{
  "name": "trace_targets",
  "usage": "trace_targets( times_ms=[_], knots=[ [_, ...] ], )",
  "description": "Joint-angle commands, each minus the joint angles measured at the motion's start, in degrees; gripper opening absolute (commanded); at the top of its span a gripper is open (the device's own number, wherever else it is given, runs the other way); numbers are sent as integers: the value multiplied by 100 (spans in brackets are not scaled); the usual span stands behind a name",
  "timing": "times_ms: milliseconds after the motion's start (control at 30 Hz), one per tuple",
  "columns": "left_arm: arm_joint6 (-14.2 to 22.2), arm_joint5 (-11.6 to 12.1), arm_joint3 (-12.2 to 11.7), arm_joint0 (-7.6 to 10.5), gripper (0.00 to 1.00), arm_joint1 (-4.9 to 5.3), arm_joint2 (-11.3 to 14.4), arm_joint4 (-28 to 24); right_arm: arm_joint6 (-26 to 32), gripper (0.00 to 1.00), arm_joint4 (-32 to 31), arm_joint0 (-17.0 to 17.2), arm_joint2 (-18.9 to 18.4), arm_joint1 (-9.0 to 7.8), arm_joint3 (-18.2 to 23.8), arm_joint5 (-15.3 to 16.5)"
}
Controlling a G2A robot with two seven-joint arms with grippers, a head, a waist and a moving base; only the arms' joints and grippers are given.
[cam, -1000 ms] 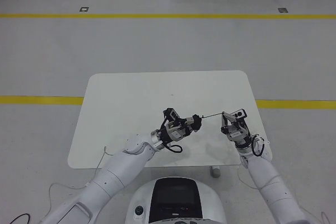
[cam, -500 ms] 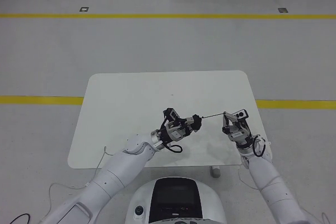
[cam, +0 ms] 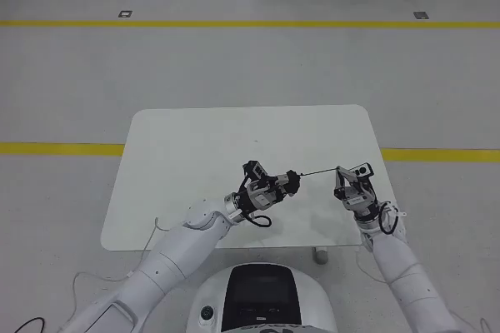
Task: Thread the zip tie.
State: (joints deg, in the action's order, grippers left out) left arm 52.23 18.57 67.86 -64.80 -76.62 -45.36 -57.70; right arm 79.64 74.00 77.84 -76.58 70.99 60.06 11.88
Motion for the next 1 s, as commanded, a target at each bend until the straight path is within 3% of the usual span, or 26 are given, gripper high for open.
trace_targets(
  times_ms=[0,233,433,467,500,533,867,967],
  knots=[
    [0,0,0,0,0,0,0,0,0,0,-44,21,-76,-21,11,52],
    [0,0,0,0,0,0,0,0,0,0,-237,201,-571,-137,125,355],
    [0,0,0,0,0,0,0,0,-94,0,-478,503,-1035,-225,514,617],
    [0,0,0,0,0,0,0,0,-109,8,-563,551,-1073,-236,597,629],
    [0,0,0,0,0,0,0,0,-145,38,-646,597,-1100,-245,676,633],
    [0,0,0,0,0,0,0,0,-249,100,-782,641,-1128,-252,748,714],
    [0,0,0,0,0,0,0,0,-302,100,-839,656,-1134,-254,773,756],
    [-100,-65,108,-33,0,7,-27,15,-595,100,-1613,676,-1547,-278,1108,760]
  ],
)
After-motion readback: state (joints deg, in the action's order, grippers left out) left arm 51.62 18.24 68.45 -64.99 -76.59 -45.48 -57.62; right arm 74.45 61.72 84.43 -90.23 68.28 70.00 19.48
